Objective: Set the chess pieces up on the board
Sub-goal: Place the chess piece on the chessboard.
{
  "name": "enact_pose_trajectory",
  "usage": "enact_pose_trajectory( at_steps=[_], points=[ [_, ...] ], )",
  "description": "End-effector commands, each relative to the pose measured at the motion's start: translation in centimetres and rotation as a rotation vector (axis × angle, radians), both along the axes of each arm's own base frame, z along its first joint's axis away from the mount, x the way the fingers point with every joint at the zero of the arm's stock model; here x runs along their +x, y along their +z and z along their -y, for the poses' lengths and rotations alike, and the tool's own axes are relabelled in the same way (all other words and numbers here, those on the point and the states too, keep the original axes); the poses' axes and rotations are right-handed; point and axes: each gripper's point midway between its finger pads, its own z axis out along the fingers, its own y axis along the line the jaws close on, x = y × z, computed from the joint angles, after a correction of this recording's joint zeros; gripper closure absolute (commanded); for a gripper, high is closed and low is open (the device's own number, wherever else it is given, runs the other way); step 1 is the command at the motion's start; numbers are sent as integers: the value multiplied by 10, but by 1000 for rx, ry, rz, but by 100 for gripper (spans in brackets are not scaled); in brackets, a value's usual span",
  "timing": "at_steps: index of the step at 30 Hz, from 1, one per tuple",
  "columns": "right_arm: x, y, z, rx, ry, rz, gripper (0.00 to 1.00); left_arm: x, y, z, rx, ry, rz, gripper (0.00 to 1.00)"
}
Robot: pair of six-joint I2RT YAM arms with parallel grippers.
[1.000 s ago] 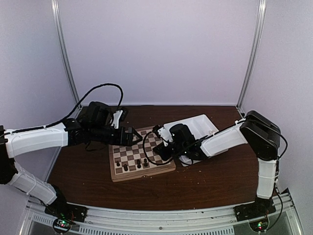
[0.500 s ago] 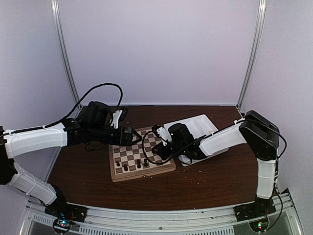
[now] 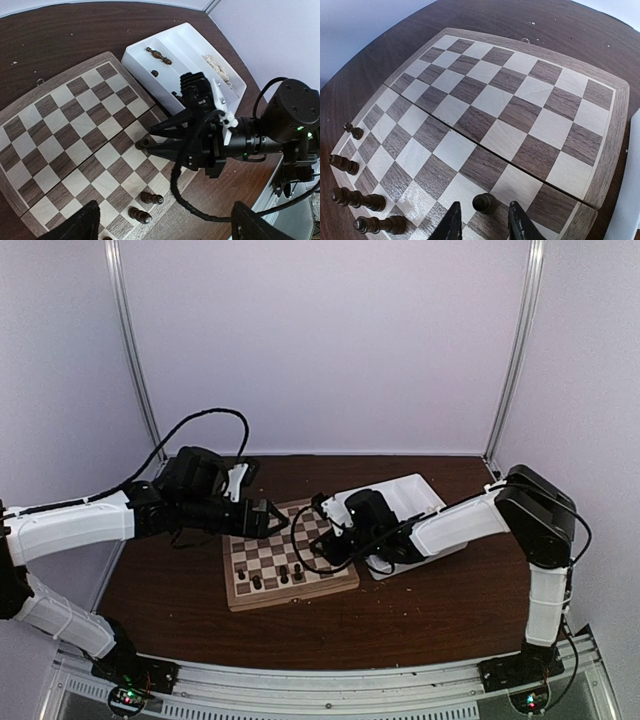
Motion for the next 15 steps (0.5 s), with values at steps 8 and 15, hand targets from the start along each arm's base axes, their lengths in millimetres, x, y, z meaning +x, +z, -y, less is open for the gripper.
enact_pose_trajectory(
  at_steps=[8, 15],
  points=[
    [-2, 83, 30, 36, -78, 137, 67, 22, -13, -5, 172, 0, 64, 12],
    [15, 98, 87, -11, -274, 171, 66, 37, -37, 8, 235, -11, 17, 22]
  ],
)
